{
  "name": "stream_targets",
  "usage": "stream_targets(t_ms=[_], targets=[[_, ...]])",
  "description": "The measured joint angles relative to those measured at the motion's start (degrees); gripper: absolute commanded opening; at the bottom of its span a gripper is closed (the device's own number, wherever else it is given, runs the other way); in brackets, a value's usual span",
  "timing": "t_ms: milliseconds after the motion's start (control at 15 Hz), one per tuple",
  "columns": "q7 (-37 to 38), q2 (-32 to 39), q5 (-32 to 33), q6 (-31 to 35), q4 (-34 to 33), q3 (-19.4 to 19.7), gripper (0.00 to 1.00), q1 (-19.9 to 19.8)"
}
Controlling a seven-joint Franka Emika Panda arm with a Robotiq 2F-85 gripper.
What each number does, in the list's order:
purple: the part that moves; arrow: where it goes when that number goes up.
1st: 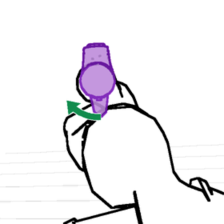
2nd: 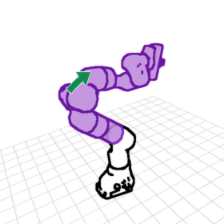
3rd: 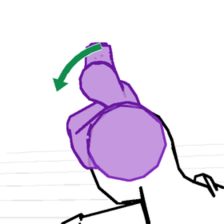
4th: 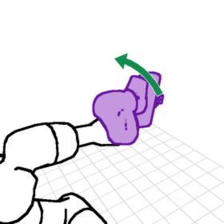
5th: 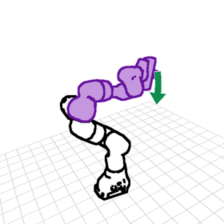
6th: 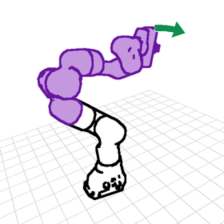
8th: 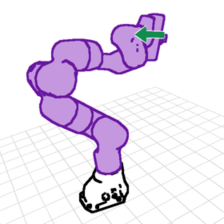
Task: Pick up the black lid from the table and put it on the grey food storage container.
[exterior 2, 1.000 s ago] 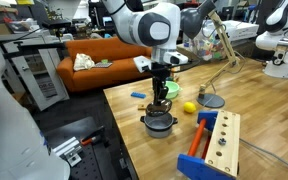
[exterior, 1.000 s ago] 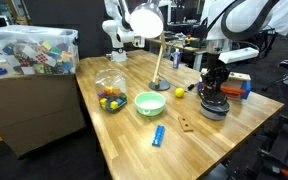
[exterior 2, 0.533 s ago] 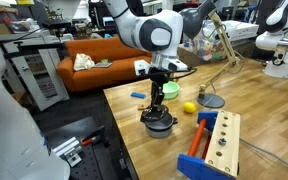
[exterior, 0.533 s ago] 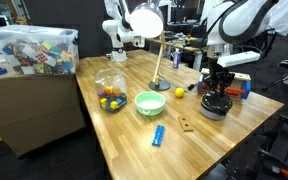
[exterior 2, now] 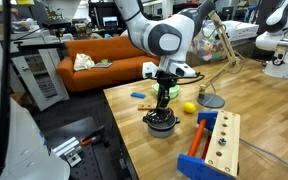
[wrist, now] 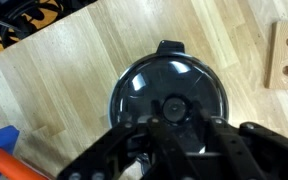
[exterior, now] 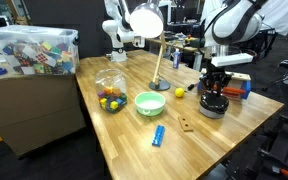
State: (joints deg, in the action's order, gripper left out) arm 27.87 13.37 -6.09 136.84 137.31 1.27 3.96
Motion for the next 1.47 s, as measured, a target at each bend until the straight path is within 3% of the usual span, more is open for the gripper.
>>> stream_targets(t_ms=[1000, 1467], targets=[[-3.36, 1.69, -6.14, -1.16, -0.93, 0.19, 0.09, -0.76], [-4.54, -1.02, -6.91, -3.36, -0.5, 0.15, 0.09, -0.81]])
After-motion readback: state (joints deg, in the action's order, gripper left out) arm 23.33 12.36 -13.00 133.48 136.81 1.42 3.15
